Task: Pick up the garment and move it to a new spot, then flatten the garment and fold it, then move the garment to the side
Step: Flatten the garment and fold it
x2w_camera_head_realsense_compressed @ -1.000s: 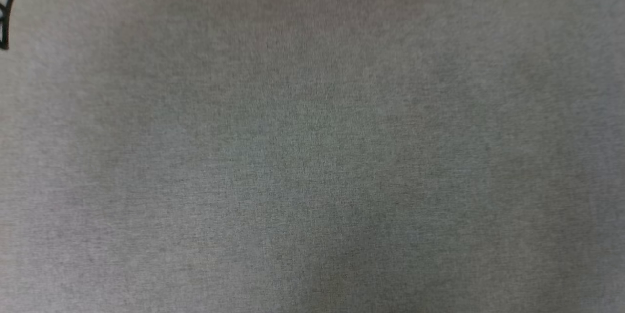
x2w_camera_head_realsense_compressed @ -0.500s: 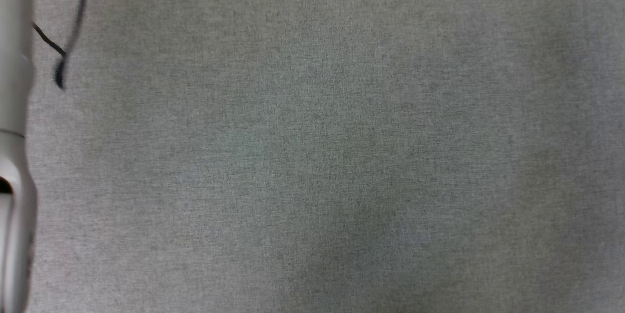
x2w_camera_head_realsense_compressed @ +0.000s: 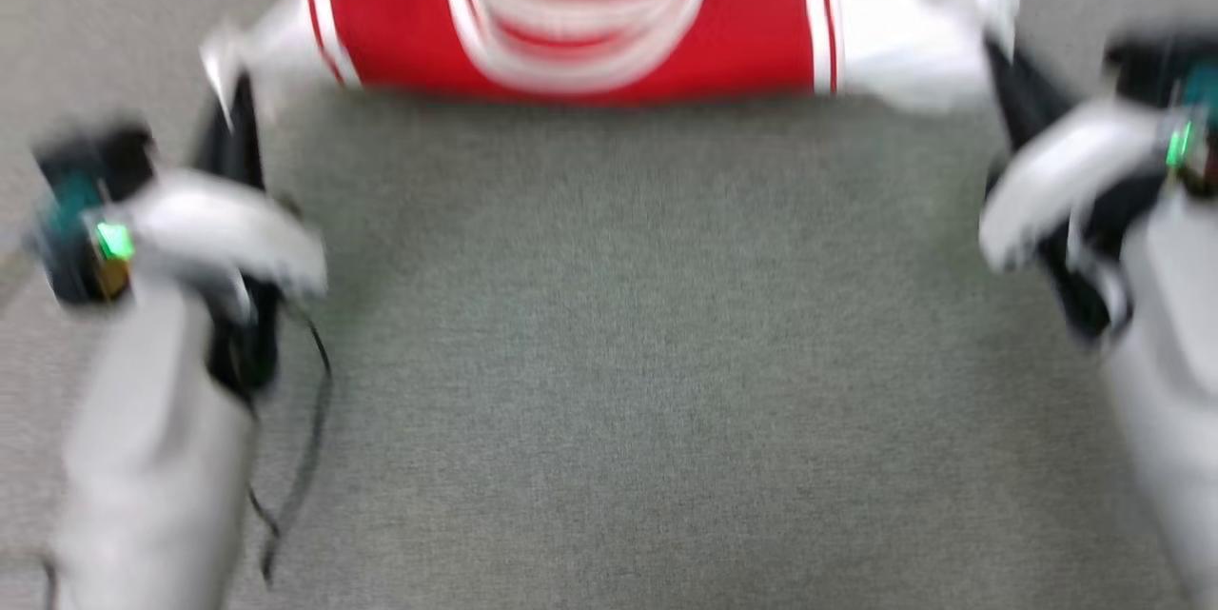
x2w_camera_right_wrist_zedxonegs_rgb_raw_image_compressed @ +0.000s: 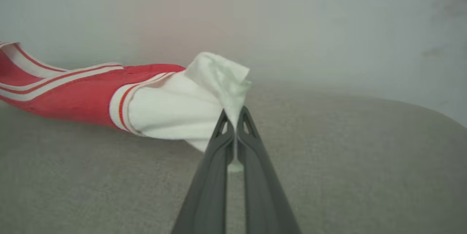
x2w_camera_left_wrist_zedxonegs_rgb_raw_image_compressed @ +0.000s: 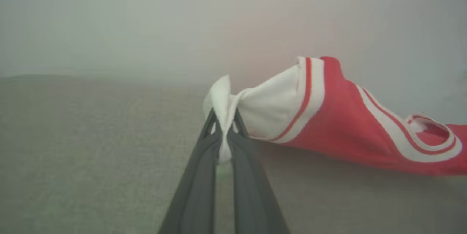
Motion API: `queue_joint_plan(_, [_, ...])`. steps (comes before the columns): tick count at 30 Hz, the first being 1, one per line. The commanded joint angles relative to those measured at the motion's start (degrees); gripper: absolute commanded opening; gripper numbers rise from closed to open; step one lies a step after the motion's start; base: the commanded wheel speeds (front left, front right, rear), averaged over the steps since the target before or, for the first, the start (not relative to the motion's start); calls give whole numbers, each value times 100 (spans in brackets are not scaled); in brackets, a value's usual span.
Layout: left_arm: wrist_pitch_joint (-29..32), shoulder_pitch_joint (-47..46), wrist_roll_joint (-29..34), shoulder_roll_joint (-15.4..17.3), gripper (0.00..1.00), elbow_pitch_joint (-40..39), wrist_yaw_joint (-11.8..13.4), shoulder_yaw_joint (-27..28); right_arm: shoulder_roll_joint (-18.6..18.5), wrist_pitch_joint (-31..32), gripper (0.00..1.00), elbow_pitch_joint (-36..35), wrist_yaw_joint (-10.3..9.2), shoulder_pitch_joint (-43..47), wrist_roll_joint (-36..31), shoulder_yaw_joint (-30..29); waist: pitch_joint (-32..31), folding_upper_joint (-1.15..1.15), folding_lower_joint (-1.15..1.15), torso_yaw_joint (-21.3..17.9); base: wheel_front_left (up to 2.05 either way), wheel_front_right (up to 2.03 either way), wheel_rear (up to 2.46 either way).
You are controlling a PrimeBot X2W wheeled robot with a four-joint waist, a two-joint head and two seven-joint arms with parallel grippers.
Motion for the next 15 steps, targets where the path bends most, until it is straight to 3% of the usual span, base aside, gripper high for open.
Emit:
queue_joint_plan(1, [-38,536,65,-84,0,-291,83,101,-40,-15,0,-184,-4,517,113,-72,-557,0,0,69,0,0,0])
queue_joint_plan(9, [-25,3121,-43,-303,0,-1392,399,348,21,278,0,-1489,-4,3192,125,-719,-1363,0,0,82,0,0,0])
queue_joint_plan(15, [165,4308,-96,-314,0,-2044,702,362,225,735,0,-2428,-5,4667,-119,-1078,-1699,0,0,52,0,0,0])
